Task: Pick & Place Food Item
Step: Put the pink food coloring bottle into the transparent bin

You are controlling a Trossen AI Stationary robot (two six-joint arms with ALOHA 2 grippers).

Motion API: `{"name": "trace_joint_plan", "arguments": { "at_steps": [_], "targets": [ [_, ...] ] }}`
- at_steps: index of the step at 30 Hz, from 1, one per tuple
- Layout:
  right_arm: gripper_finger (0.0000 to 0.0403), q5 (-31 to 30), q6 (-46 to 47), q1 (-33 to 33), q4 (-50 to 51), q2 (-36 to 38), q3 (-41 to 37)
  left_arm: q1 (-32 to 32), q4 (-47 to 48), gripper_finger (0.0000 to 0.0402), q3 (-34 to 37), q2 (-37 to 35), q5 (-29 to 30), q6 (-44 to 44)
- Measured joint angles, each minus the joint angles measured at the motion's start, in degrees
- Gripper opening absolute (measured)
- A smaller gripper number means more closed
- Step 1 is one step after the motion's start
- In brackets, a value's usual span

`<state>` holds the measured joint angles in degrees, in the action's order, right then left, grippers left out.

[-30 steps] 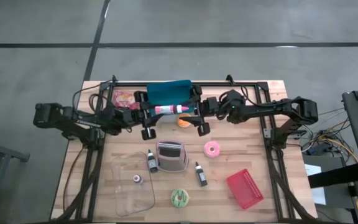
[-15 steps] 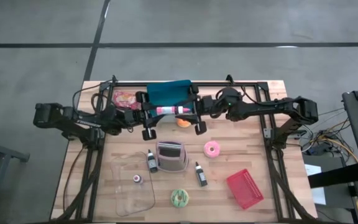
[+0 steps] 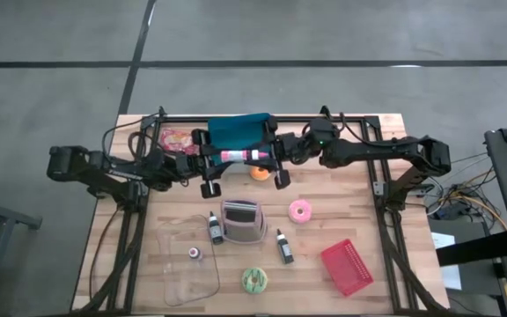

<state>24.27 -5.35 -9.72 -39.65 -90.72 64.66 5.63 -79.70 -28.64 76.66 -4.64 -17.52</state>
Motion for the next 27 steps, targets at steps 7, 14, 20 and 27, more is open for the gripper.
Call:
{"name": "trace_joint_plan", "arguments": {
  "at_steps": [7, 14, 20, 27],
  "targets": [
    [0.013, -0.2, -1.3, 0.0, 9.4, 0.4, 3.5, 0.0, 0.5, 0.0122, 0.0, -0.2, 0.3, 2.1],
    [0.0129, -3.7, -5.0, 0.0, 25.0, 1.5, 8.7, 0.0, 3.3, 0.0123, 1.0, -2.2, 1.7, 4.3],
    [0.0127, -7.3, -7.9, 0.0, 33.5, 1.4, 12.4, 0.1, 9.4, 0.018, 1.1, -5.0, 2.6, 4.9],
    [0.0127, -10.4, -8.8, 0.0, 38.0, 1.1, 12.9, 0.1, 14.8, 0.0184, 1.2, -8.3, 2.1, 4.4]
  ]
}}
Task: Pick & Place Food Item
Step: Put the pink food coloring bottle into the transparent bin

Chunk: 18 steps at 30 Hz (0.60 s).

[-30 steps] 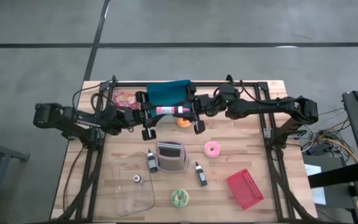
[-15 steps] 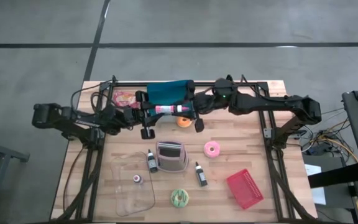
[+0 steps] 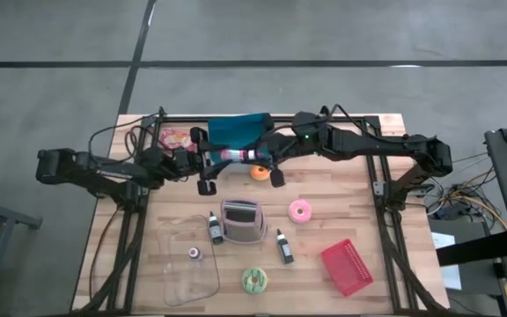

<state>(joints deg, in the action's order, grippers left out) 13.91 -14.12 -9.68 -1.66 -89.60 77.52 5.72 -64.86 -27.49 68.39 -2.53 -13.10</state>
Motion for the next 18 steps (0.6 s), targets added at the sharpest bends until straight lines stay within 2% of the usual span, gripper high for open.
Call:
{"name": "trace_joint_plan", "arguments": {
  "at_steps": [3, 7, 12, 18],
  "targets": [
    [0.0127, -2.8, -1.0, -0.2, 1.7, 0.0, 0.0, -0.1, 2.9, 0.0184, 0.2, -1.8, -0.8, -0.5],
    [0.0127, -2.9, -1.2, -0.2, 4.8, 0.0, 0.0, 0.0, 9.4, 0.0184, 0.4, -5.9, 0.2, -2.0],
    [0.0127, -3.5, -1.8, -0.4, 13.0, 0.0, 2.4, -0.1, 24.7, 0.0184, -0.4, -11.8, 5.3, -1.9],
    [0.0127, -5.2, -2.0, -0.9, 25.5, -1.2, 9.9, -0.1, 45.2, 0.0183, -5.4, -14.8, 6.5, 1.0]
  ]
}}
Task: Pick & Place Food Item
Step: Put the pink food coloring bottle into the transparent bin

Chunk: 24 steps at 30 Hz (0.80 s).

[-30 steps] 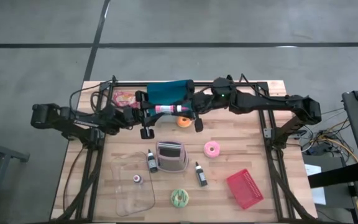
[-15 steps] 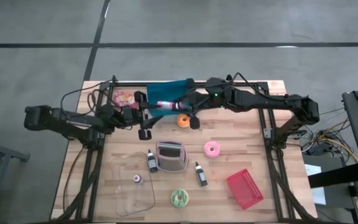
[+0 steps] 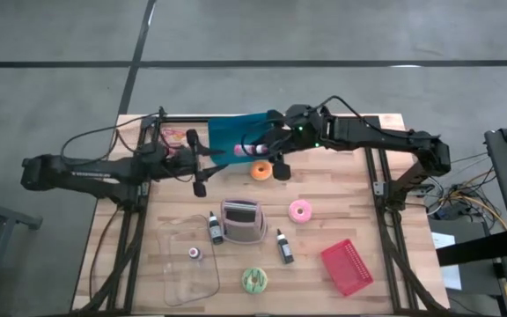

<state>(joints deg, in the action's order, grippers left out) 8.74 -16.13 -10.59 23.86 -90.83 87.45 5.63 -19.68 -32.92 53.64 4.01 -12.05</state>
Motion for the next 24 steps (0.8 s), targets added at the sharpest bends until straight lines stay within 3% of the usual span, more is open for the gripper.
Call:
{"name": "trace_joint_plan", "arguments": {
  "at_steps": [7, 13, 24],
  "targets": [
    [0.0127, 0.0, 0.0, -0.4, 17.2, -5.7, 11.0, 0.2, 13.4, 0.0183, -8.7, 3.7, 2.3, 0.3],
    [0.0127, -1.8, -1.1, -0.2, 26.1, -13.4, 22.3, 0.7, 25.1, 0.0185, -15.3, 8.8, 3.7, 0.1],
    [0.0127, -2.5, -3.2, 0.0, 38.7, -23.5, 40.3, 3.5, 26.8, 0.0188, -16.6, 12.4, 4.9, 0.1]
  ]
}}
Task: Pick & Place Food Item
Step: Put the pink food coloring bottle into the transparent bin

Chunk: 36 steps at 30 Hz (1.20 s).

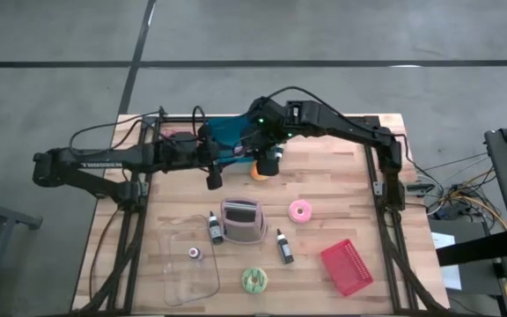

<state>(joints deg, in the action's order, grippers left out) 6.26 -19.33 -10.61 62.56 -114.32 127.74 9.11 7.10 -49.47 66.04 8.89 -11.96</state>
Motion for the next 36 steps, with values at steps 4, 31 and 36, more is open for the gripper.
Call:
{"name": "trace_joint_plan", "arguments": {
  "at_steps": [4, 31, 36],
  "targets": [
    [0.0127, 0.1, -0.5, 0.3, 1.6, -2.8, 3.7, 0.4, -1.0, 0.0188, 0.0, 0.1, -0.8, -0.2],
    [0.0126, 2.8, -1.3, 0.6, 1.4, -4.5, 6.9, 0.9, -5.0, 0.0089, 0.2, 2.5, -1.6, -4.1],
    [0.0133, 2.8, -1.2, 0.6, 1.2, -3.5, 6.8, 1.0, -6.6, 0.0089, 0.3, 2.5, -1.6, -4.1]
  ]
}}
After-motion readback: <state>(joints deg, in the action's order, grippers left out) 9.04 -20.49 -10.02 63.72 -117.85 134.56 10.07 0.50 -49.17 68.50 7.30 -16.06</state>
